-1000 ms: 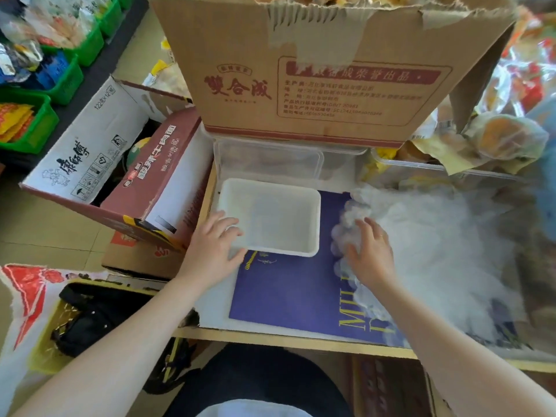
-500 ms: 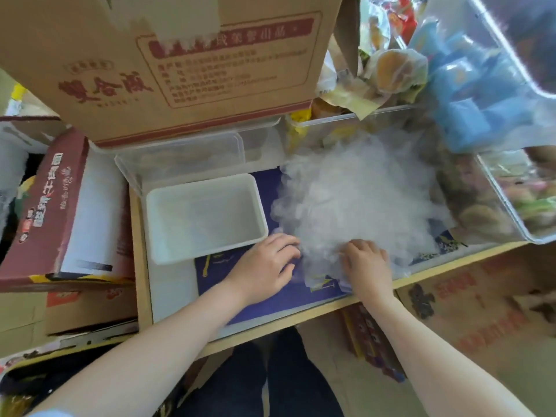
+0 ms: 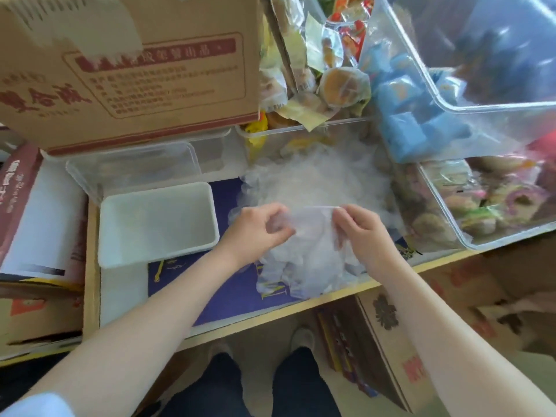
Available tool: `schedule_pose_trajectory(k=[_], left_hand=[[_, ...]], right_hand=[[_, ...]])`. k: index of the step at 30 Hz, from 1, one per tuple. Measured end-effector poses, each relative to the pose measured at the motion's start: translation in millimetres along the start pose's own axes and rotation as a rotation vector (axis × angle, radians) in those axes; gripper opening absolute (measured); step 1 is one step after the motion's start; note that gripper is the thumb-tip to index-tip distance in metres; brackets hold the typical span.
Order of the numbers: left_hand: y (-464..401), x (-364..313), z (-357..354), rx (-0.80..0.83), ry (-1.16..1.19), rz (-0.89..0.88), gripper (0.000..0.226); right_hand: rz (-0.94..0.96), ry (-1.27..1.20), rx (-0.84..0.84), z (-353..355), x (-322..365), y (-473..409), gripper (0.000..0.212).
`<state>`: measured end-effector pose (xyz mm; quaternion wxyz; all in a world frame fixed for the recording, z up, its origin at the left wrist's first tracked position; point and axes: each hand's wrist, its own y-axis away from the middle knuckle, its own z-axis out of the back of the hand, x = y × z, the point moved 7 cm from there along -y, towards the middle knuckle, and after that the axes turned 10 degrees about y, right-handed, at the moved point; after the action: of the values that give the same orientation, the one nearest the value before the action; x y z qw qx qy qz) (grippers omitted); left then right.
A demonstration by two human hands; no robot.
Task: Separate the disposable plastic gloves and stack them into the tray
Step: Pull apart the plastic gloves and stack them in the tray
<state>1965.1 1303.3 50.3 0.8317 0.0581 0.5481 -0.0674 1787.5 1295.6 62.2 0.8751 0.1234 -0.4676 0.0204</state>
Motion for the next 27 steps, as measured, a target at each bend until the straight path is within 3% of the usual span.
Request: schedule_pose_trajectory(k=[4, 8, 11, 13, 15, 17, 18, 21, 23, 25, 27], left_hand=[[3.2, 13.9, -2.8, -0.138, 0.333, 0.229, 0.015], [13.5, 18.6, -21.2, -0.251, 0.805, 0.409, 0.009], [26.5, 19.4, -48.7, -0.144, 0.974, 0.573, 0.086], [33.4, 13.7, -67.4, -0.071, 0.954, 0.606, 0.104], [33.9, 7.9, -73.7, -0.168, 0.956, 0.583, 0.067], [35.7, 11.2, -66.3, -0.405, 0.976, 0.573, 0.017], [37.3, 15.3, -62.3, -0.475, 0.962, 0.563, 0.008], [42.2, 24.3, -52.0, -0.501, 0.706, 0.547, 0.011], [45.1, 27.2, -42.6, -0.482, 0.504, 0.515, 0.011], [43.8, 22.4, -32.3, -0.378, 0.289, 0.461, 0.013], [38.0, 15.0, -27.2, -0.143, 0.081, 0.4, 0.013]], right_hand=[[-0.247, -0.428, -0.008, 30.0, -40.5, -10.3, 0.032], [-0.408, -0.548, 0.031, 35.9, -62.1, -16.8, 0.028], [-0.436, -0.538, 0.063, 26.5, -70.3, -17.4, 0.025], [-0.407, -0.508, 0.116, 15.5, -72.5, -16.9, 0.024], [-0.398, -0.513, 0.19, 3.2, -70.8, -11.9, 0.027], [-0.404, -0.548, 0.281, -8.0, -67.1, -3.8, 0.026], [-0.419, -0.561, 0.313, -12.2, -68.6, -1.7, 0.026], [-0.543, -0.532, 0.369, -18.7, -75.9, 6.1, 0.023], [-0.569, -0.335, 0.414, -24.4, -85.3, 8.8, 0.031], [-0.432, -0.066, 0.356, -22.3, -91.1, 1.6, 0.047], [-0.106, 0.087, 0.184, -11.3, -65.5, -7.1, 0.06]])
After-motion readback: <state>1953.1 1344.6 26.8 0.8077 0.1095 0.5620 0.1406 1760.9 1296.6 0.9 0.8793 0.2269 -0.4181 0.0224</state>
